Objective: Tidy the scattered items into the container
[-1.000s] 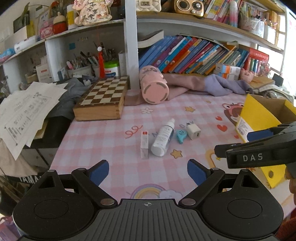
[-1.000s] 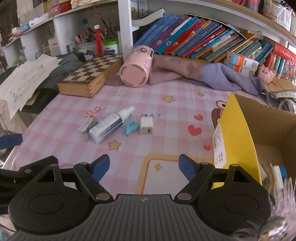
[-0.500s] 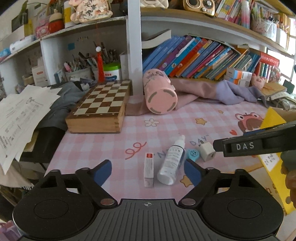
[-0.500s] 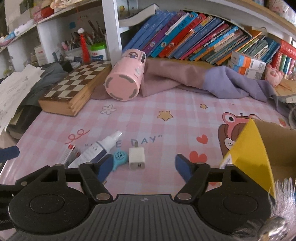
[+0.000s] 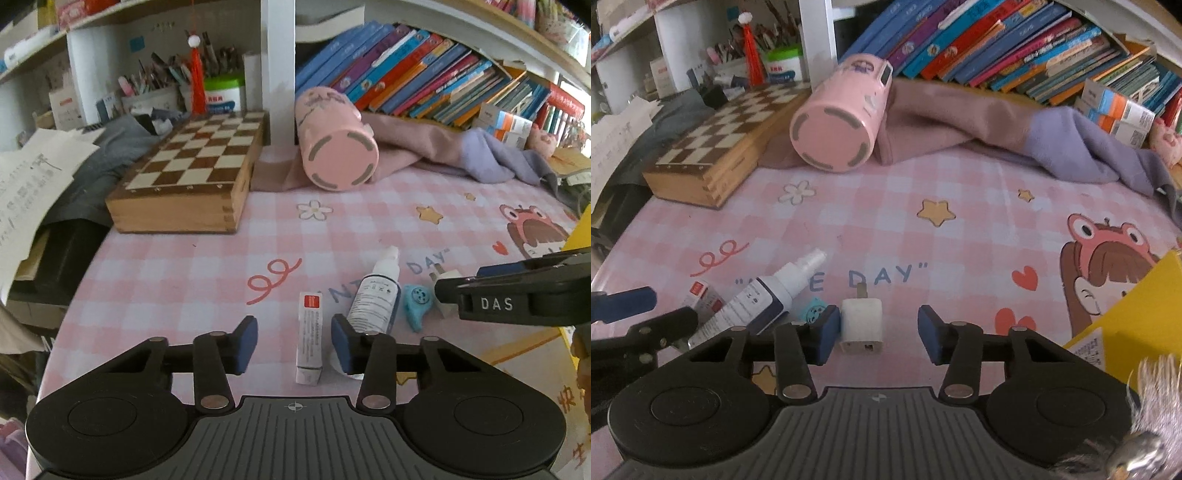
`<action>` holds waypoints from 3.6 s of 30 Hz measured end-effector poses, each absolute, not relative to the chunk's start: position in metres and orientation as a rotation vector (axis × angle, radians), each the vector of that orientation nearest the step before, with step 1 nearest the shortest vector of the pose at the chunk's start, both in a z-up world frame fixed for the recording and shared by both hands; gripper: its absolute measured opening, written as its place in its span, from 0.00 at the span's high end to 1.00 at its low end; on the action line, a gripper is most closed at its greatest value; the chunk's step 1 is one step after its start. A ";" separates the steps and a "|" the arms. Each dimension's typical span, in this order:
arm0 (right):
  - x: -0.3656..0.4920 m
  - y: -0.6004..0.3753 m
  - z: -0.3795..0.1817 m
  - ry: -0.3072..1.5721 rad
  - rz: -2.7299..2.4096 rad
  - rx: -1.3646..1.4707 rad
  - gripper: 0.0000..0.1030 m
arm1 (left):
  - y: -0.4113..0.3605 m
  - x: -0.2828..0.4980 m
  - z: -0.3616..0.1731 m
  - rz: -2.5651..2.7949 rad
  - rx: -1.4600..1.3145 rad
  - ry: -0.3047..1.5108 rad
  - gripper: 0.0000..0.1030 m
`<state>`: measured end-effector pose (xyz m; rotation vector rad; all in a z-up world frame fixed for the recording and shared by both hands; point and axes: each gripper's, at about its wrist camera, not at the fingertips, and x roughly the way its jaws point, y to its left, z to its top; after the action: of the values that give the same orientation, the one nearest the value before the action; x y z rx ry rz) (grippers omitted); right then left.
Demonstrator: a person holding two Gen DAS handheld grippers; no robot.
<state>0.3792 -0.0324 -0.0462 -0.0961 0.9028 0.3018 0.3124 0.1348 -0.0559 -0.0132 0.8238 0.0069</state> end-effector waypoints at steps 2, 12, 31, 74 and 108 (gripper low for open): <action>0.382 -0.033 -0.050 0.918 0.304 -0.095 0.60 | 0.136 0.317 -0.060 0.003 -0.016 0.843 0.65; 0.388 -0.034 -0.059 0.931 0.302 -0.104 0.67 | 0.132 0.327 -0.074 -0.015 -0.013 0.890 0.74; 0.369 -0.036 -0.033 0.870 0.319 -0.113 0.77 | 0.133 0.304 -0.046 -0.043 -0.053 0.812 0.87; 0.198 -0.058 0.039 0.711 0.356 -0.040 0.77 | 0.124 0.149 0.028 -0.146 -0.072 0.632 0.87; 0.080 -0.079 0.031 0.736 0.253 -0.006 0.77 | 0.107 0.061 0.024 -0.281 -0.040 0.661 0.87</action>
<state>0.0797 -0.0794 0.0313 -0.0062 0.7361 0.2529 0.0609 0.1069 0.0239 -0.0396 0.6606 -0.2811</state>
